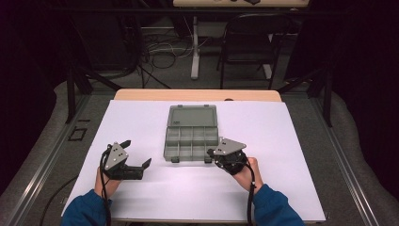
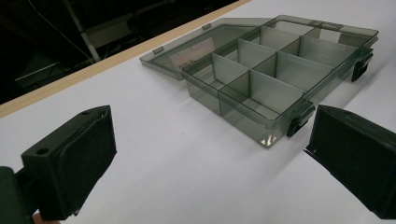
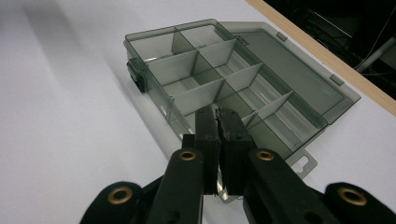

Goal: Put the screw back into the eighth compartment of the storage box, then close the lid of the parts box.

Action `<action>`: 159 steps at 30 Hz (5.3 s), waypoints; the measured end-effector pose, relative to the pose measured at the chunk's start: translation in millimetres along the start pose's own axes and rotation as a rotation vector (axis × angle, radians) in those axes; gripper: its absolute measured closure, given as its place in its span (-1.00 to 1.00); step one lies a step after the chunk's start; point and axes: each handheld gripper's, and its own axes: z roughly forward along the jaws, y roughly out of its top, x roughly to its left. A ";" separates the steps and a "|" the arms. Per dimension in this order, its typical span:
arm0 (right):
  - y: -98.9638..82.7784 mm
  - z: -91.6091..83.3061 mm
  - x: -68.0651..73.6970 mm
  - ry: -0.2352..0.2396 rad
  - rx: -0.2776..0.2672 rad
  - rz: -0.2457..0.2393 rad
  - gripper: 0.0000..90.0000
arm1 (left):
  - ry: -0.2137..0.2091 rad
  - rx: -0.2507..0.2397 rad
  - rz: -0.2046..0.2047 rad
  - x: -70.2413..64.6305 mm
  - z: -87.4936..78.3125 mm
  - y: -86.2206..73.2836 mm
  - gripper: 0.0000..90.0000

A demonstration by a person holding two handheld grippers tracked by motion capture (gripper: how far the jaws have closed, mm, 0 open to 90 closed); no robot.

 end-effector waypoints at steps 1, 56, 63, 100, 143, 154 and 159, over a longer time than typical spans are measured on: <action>0.2 0.4 -0.9 -0.005 -0.001 -0.001 0.95 | 0.000 0.000 -0.002 -0.2 0.2 -0.2 -0.99; -7.4 17.7 -31.6 -0.032 -0.009 0.174 -0.60 | -0.006 -0.002 -0.002 0.5 -0.2 -0.7 -0.99; -11.3 5.0 -27.6 0.002 -0.048 0.164 -0.75 | -0.006 -0.003 -0.004 0.7 0.1 -1.0 -0.99; -27.5 -15.6 -4.6 0.041 -0.102 0.091 -1.00 | -0.048 0.019 -0.043 1.4 6.6 15.2 -1.00; -29.9 -13.5 -8.7 0.052 -0.075 0.076 -1.00 | -0.113 0.201 -0.014 -25.1 119.2 56.9 -0.64; -30.8 -12.1 -7.9 0.057 -0.065 0.071 -0.98 | -0.136 0.235 -0.004 -27.1 130.0 53.4 -0.04; -31.1 -9.6 -6.0 0.062 -0.069 0.065 -0.98 | -0.150 0.246 -0.013 -26.6 132.7 51.7 0.12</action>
